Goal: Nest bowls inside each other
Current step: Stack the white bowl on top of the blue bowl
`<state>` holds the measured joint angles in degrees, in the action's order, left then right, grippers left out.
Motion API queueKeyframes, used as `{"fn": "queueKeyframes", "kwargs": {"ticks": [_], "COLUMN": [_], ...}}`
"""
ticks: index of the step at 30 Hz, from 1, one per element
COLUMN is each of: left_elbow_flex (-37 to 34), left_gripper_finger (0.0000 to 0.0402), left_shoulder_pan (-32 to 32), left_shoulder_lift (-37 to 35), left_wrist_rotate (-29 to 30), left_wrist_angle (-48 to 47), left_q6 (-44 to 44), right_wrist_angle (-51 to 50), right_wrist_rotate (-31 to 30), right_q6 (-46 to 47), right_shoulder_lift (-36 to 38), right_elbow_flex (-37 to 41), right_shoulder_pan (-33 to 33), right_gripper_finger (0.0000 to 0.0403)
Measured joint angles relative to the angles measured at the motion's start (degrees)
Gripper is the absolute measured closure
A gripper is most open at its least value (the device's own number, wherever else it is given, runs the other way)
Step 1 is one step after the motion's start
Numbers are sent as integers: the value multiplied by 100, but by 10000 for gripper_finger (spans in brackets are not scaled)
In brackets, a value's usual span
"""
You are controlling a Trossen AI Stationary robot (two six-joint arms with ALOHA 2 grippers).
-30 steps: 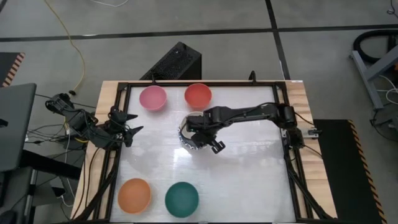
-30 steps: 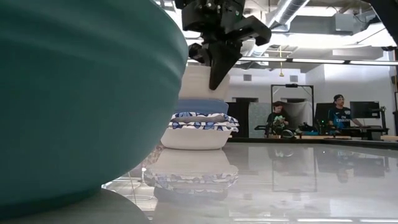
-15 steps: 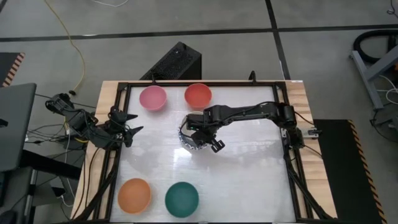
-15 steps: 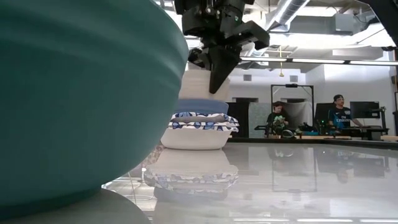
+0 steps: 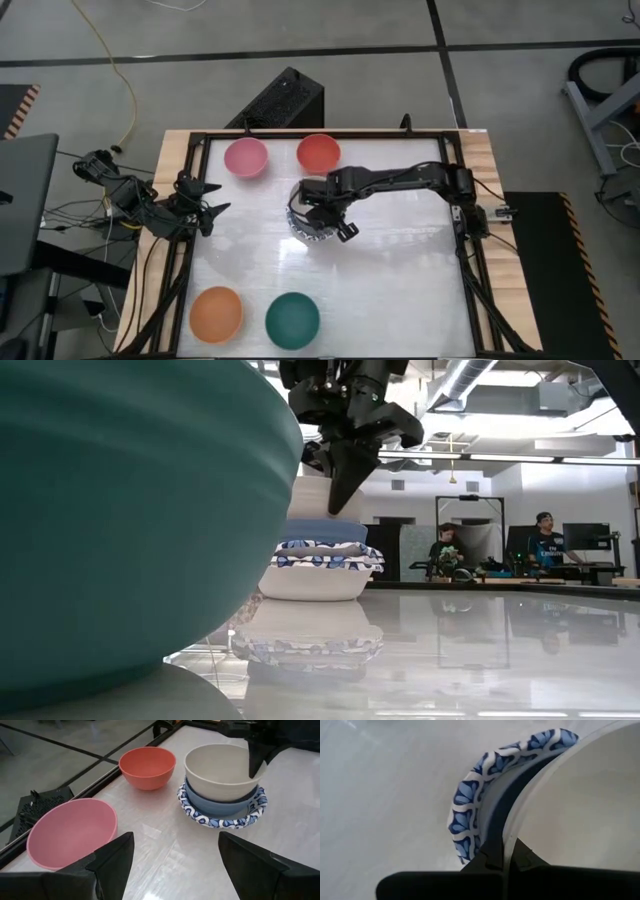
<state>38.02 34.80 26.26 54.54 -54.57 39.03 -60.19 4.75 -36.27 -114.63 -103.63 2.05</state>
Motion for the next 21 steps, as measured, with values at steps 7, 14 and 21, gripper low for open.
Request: {"fn": "queueKeyframes", "kwargs": {"ticks": [7, 14, 21], "left_elbow_flex": [0, 0, 0], "left_gripper_finger": [123, 123, 123], "left_shoulder_pan": [-1, 1, 0], "left_shoulder_lift": [0, 0, -2], "left_wrist_rotate": [2, 7, 7], "left_wrist_angle": [0, 0, 0], "left_q6": [0, 0, 0], "right_wrist_angle": [75, 90, 208], "right_wrist_rotate": [-3, -69, -345], "right_q6": [601, 802, 1245], "right_shoulder_lift": [0, 0, 0], "right_elbow_flex": [0, 0, 0], "right_shoulder_pan": [73, 82, 154], "right_gripper_finger": [362, 349, 347]}}
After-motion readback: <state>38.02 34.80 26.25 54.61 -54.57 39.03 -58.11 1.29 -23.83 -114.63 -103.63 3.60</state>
